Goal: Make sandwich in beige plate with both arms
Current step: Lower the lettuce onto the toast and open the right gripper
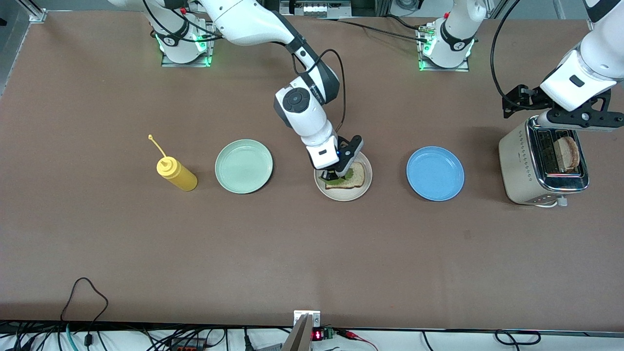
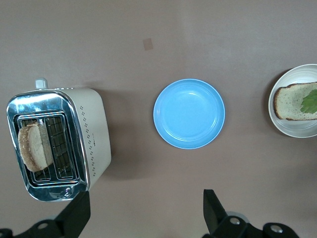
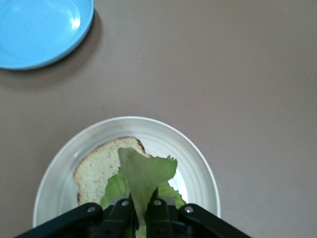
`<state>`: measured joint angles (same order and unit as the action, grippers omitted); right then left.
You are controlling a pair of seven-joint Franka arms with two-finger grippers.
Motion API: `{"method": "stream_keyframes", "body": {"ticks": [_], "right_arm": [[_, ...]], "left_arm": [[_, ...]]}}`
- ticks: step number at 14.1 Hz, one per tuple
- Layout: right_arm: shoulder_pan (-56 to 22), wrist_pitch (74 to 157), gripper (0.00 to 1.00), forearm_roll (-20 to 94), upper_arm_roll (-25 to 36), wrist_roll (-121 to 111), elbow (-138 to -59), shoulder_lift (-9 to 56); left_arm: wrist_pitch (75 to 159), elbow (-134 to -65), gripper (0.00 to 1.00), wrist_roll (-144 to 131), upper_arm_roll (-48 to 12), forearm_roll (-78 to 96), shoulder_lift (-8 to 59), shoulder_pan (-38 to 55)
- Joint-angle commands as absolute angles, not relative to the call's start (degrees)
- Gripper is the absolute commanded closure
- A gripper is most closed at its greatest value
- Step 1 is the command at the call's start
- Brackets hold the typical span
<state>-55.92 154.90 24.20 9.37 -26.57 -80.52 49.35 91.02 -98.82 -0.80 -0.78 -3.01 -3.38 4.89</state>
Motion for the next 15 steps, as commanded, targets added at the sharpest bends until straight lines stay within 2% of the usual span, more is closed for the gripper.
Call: {"method": "stream_keyframes", "body": {"ticks": [1, 2, 3, 11, 15], "right_arm": [[-55.7, 159.2, 0.80, 24.8, 7.8, -25.0, -78.8, 51.8], [-55.8, 161.0, 0.05, 24.4, 7.7, -25.3, -78.8, 52.2], [-55.9, 163.4, 0.00, 23.7, 7.7, -25.7, -78.8, 52.6], [-55.2, 164.3, 0.00, 24.0, 7.9, -25.1, -77.7, 52.4], [-52.3, 160.9, 0.00, 26.1, 7.9, -25.0, -77.3, 49.7]], "left_arm": [[89.6, -97.2, 0.00, -1.2, -0.7, -2.6, -2.8, 5.1], [89.6, -97.2, 0.00, -1.2, -0.7, -2.6, -2.8, 5.1], [89.6, -97.2, 0.00, -1.2, -0.7, -2.6, -2.8, 5.1], [89.6, -97.2, 0.00, -1.2, -0.7, -2.6, -2.8, 5.1], [89.6, -97.2, 0.00, -1.1, -0.7, -2.6, -2.8, 5.1]]}}
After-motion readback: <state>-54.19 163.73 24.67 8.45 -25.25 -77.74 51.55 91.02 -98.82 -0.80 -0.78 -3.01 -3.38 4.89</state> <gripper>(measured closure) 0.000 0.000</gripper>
